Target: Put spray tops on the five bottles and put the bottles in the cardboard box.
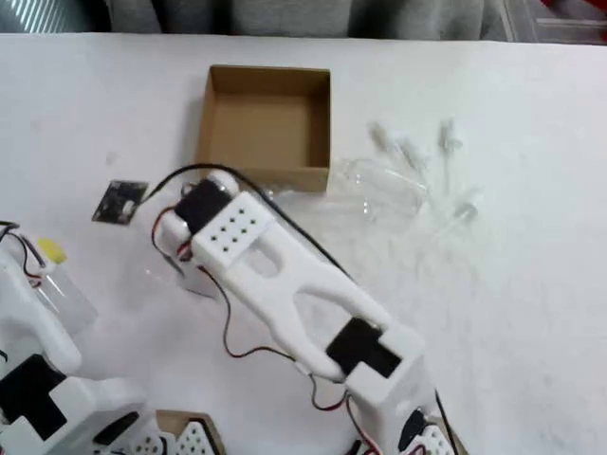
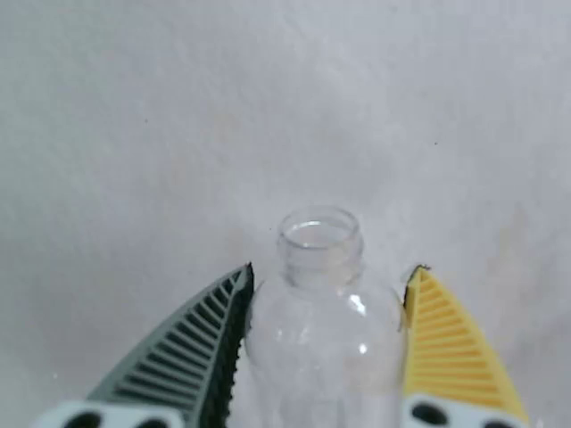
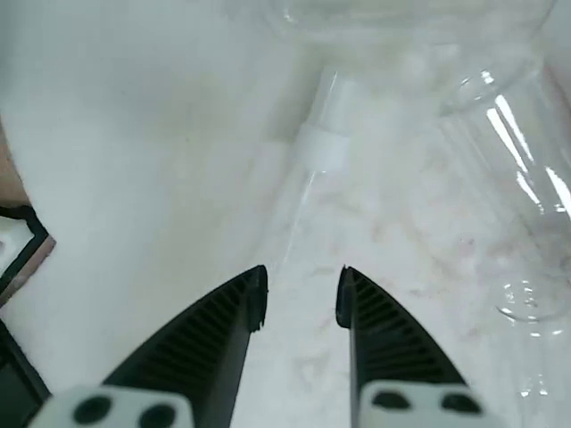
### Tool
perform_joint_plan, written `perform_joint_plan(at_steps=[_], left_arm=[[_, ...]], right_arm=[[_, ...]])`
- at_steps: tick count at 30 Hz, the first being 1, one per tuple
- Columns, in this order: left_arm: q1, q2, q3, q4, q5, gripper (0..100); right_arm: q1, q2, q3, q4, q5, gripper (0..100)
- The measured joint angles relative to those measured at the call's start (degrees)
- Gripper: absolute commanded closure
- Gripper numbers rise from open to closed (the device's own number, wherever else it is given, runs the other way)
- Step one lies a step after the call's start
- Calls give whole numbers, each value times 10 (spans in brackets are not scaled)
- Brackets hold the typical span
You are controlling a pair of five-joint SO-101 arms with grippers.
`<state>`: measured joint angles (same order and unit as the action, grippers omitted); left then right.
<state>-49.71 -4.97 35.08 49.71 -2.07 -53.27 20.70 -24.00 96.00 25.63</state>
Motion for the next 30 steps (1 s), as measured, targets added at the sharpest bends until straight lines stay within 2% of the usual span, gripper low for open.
perform_joint_plan(at_steps=[5, 10, 20, 24, 30], left_arm=[[0, 0, 0, 0, 0, 748], [0, 0, 0, 0, 0, 748], [0, 0, 0, 0, 0, 748], [0, 0, 0, 0, 0, 748], [0, 0, 0, 0, 0, 748]], right_arm=[[2, 72, -69, 4, 0, 875], [1, 128, -143, 5, -4, 783], [1, 205, -202, 5, -4, 774], [1, 235, -240, 5, -4, 729], [1, 259, -274, 7, -46, 707]])
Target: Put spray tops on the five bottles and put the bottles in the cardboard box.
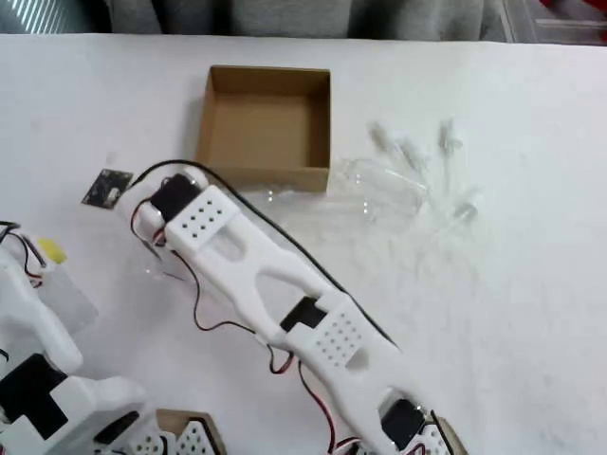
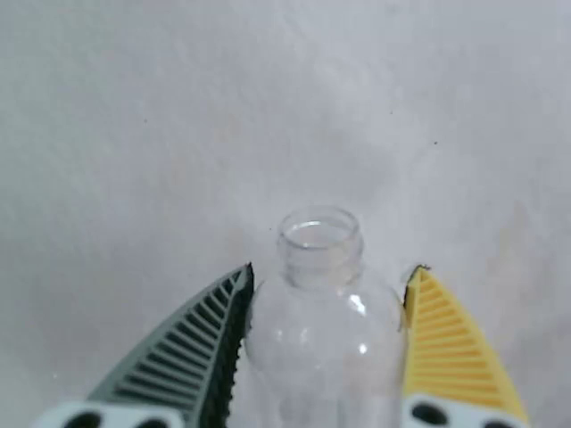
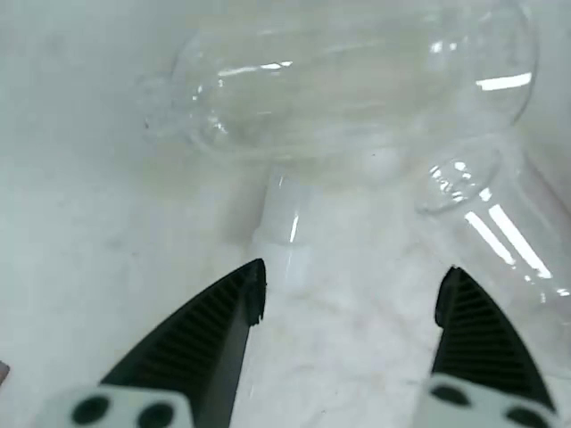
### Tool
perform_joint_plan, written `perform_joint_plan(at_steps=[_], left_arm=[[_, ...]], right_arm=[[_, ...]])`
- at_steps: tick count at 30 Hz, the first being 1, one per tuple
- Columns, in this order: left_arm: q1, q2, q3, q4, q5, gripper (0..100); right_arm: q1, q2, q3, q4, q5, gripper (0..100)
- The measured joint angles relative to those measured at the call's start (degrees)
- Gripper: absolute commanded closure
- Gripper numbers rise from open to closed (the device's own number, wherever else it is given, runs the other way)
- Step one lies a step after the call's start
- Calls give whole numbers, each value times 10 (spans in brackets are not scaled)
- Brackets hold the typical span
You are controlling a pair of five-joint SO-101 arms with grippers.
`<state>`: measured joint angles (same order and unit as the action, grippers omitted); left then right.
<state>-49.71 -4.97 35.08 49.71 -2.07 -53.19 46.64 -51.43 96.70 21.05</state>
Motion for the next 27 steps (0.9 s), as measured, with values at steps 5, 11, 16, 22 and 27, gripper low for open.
perform_joint_plan(at_steps=[5, 11, 16, 22, 27], left_arm=[[0, 0, 0, 0, 0, 748], [0, 2, 0, 0, 0, 748], [0, 2, 0, 0, 0, 748], [0, 2, 0, 0, 0, 748], [0, 2, 0, 0, 0, 748]], right_arm=[[0, 24, -1, 0, -4, 707], [-3, 60, -3, 0, -4, 707], [-1, 79, -5, 0, 14, 707], [-3, 80, -5, -4, 29, 707], [-3, 85, -5, -23, 32, 709]])
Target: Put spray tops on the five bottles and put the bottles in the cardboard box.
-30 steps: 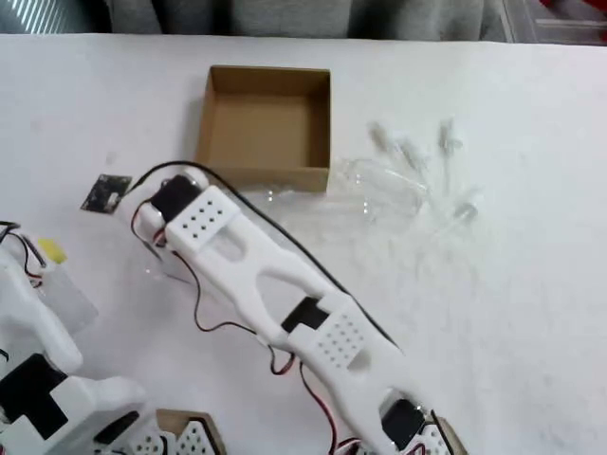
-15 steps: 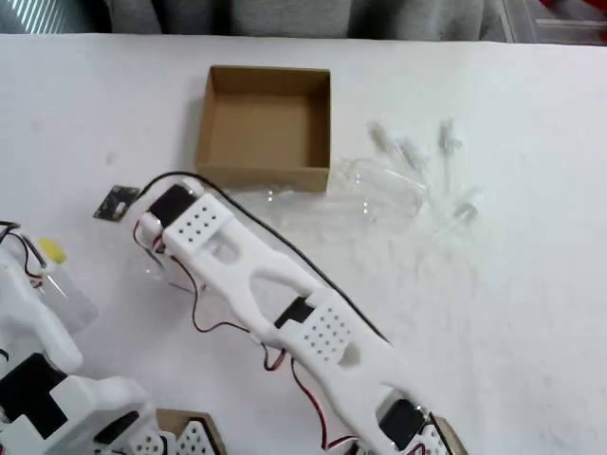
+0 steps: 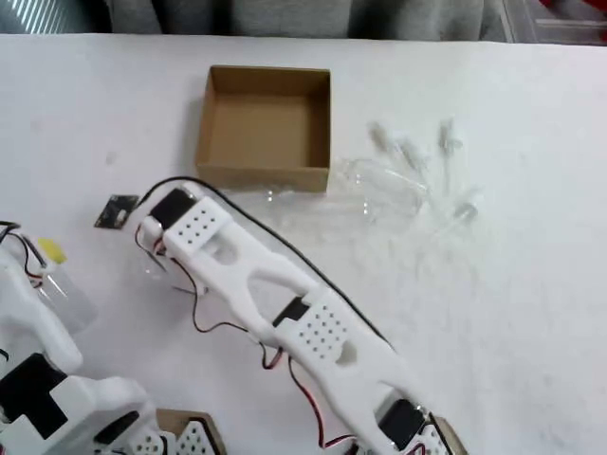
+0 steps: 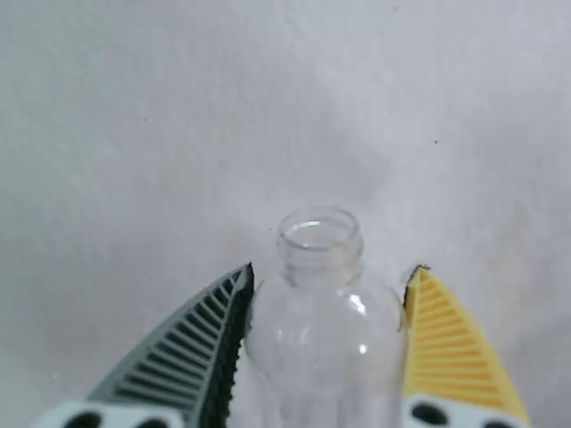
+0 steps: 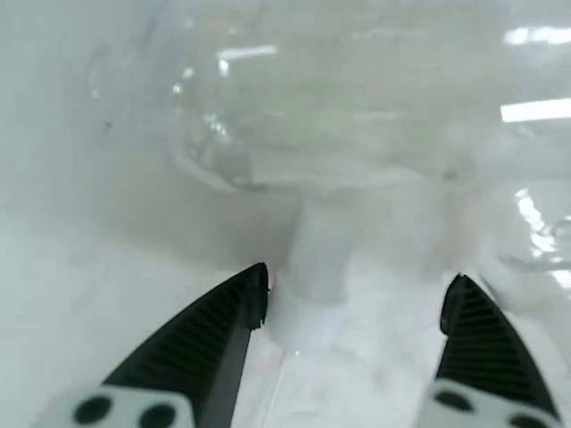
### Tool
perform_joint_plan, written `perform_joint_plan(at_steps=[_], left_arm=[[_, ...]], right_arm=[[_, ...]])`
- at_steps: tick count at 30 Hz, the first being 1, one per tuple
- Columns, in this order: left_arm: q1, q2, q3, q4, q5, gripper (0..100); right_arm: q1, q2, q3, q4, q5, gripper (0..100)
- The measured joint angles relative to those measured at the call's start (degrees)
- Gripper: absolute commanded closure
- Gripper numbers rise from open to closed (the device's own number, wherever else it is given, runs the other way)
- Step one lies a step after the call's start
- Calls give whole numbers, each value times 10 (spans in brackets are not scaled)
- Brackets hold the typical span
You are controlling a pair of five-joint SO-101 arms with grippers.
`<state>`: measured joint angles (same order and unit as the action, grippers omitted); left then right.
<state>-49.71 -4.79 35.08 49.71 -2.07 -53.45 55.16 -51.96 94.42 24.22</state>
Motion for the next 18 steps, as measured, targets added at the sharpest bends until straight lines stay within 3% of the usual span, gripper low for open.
perform_joint_plan(at_steps=[14, 18], left_arm=[[9, 0, 0, 0, 0, 748], [10, 0, 0, 0, 0, 748]], right_arm=[[38, 34, -41, -7, 40, 953], [39, 42, -82, 24, 40, 982]])
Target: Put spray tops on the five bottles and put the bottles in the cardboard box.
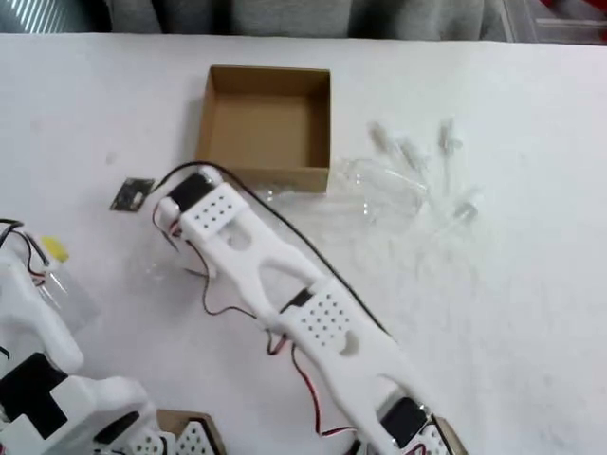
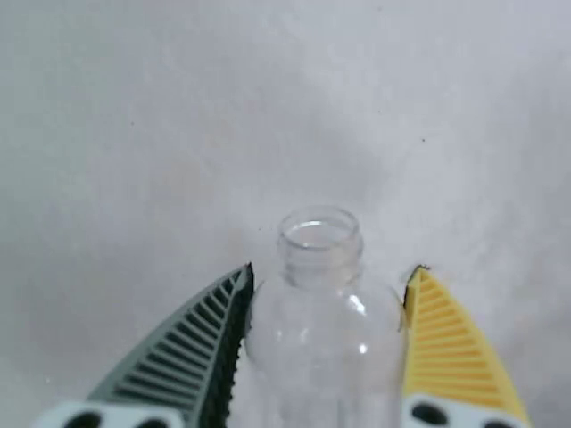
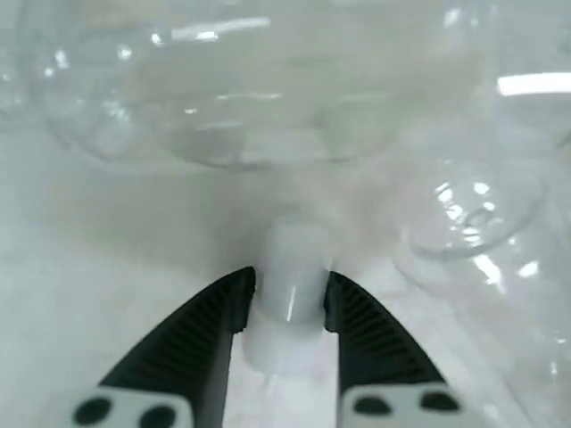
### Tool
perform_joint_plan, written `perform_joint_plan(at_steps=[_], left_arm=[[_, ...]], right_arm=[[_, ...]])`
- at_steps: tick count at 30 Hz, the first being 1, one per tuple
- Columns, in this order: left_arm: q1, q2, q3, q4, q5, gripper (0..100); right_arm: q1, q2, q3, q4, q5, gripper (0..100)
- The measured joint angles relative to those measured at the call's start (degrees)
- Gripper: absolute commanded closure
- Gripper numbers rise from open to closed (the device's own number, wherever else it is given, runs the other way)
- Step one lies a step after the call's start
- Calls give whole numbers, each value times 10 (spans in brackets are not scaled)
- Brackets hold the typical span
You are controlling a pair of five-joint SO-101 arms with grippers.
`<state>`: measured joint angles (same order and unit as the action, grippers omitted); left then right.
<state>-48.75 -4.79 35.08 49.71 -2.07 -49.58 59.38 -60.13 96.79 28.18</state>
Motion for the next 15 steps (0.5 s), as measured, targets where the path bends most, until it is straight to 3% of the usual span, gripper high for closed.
perform_joint_plan(at_steps=[6, 15], left_arm=[[0, 0, 0, 0, 0, 748], [10, 0, 0, 0, 0, 748]], right_arm=[[32, -16, 2, 1, -9, 980], [54, -207, 183, 2, -20, 981]])
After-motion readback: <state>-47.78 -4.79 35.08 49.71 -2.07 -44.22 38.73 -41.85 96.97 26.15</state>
